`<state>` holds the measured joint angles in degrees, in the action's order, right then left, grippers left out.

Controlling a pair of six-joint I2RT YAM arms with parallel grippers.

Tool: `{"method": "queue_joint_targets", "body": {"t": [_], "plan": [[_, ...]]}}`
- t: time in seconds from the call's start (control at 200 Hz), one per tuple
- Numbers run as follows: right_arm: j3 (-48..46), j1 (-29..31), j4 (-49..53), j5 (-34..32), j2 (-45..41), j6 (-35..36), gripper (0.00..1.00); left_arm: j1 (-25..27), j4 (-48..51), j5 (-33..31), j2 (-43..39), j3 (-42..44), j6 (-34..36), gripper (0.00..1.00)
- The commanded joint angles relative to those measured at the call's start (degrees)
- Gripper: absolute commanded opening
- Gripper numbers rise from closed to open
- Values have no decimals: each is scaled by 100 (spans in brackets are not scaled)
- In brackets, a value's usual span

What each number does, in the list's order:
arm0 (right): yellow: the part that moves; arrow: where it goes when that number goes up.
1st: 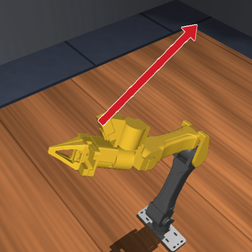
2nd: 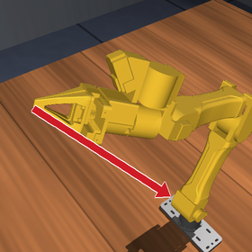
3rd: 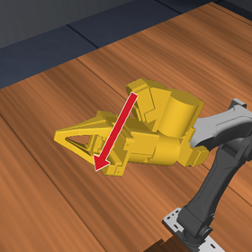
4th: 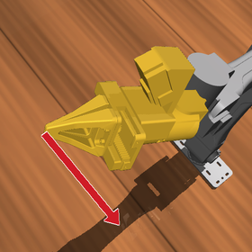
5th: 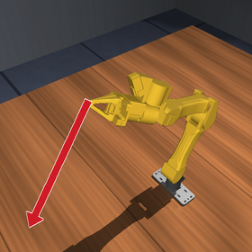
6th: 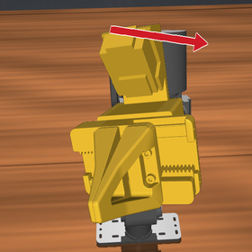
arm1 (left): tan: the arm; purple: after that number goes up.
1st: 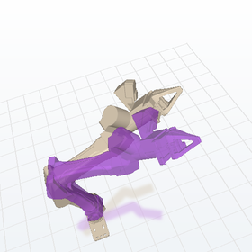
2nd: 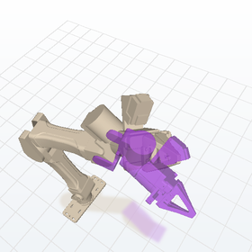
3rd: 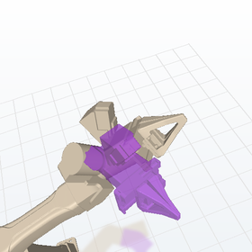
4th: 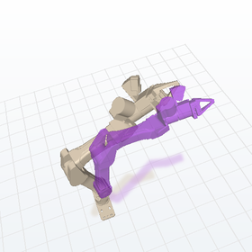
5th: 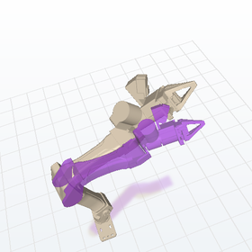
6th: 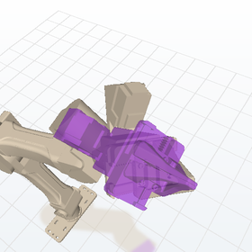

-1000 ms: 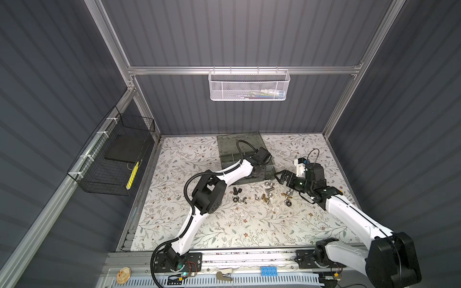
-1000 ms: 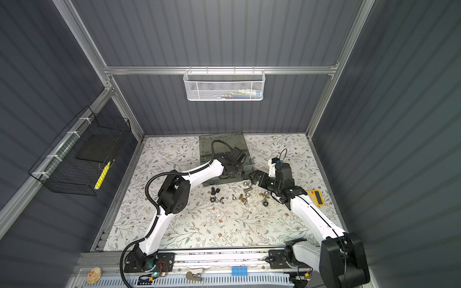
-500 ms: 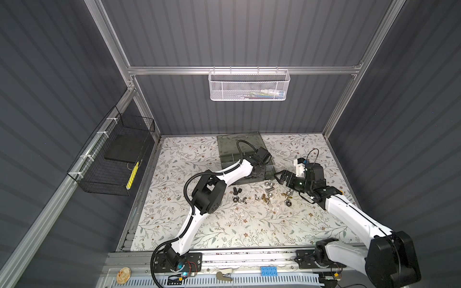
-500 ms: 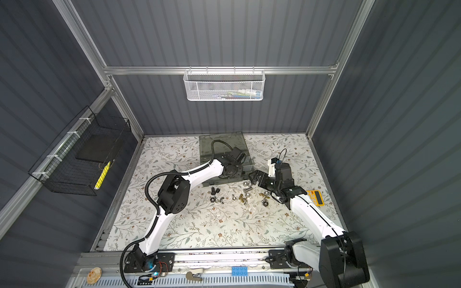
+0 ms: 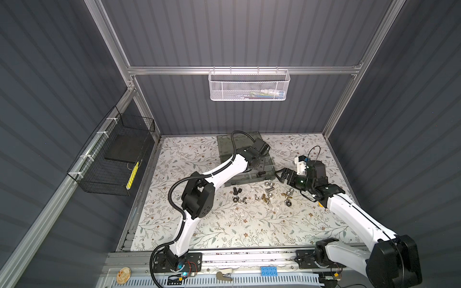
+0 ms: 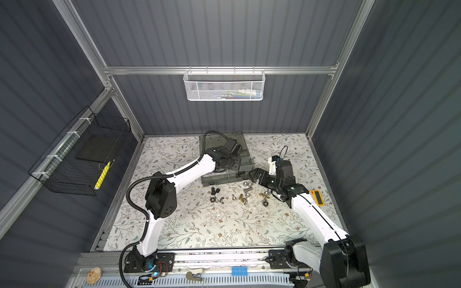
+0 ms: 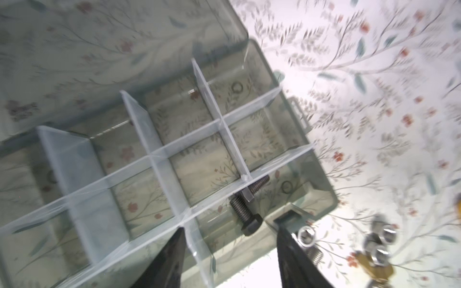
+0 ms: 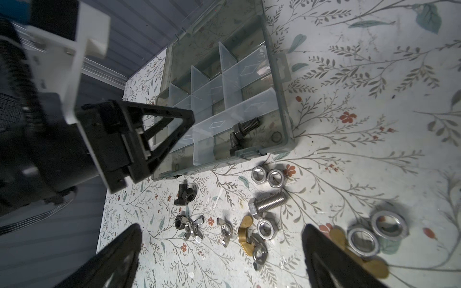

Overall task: Sort the screws and nuts into containers
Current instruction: 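Open the left gripper to drop the bolt into the compartment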

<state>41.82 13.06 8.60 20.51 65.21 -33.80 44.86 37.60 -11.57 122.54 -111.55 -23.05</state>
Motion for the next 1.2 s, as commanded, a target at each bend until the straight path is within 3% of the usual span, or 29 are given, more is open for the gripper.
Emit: {"method": "queue_joint_targets", "body": {"t": [0.0, 0.2, 0.505, 0.78, 1.196], "plan": [[266, 69, 284, -231, -59, 110, 99, -181, 72, 20, -587, 417, -106, 65], [581, 397, 604, -623, 65, 187, 99, -422, -56, 36, -1529, 1262, -205, 99], [1142, 1290, 1104, -1435, 463, 158, 99, -882, -366, 595, -3055, 2947, -503, 100], [1627, 2183, 1239, -2018, 1033, 34, 99, -1626, -685, 1418, -4342, 4470, -749, 100], [2341, 3440, 1279, -2663, 2372, -194, 96, -3025, -1513, 3766, -5493, 6386, -1310, 100]]}}
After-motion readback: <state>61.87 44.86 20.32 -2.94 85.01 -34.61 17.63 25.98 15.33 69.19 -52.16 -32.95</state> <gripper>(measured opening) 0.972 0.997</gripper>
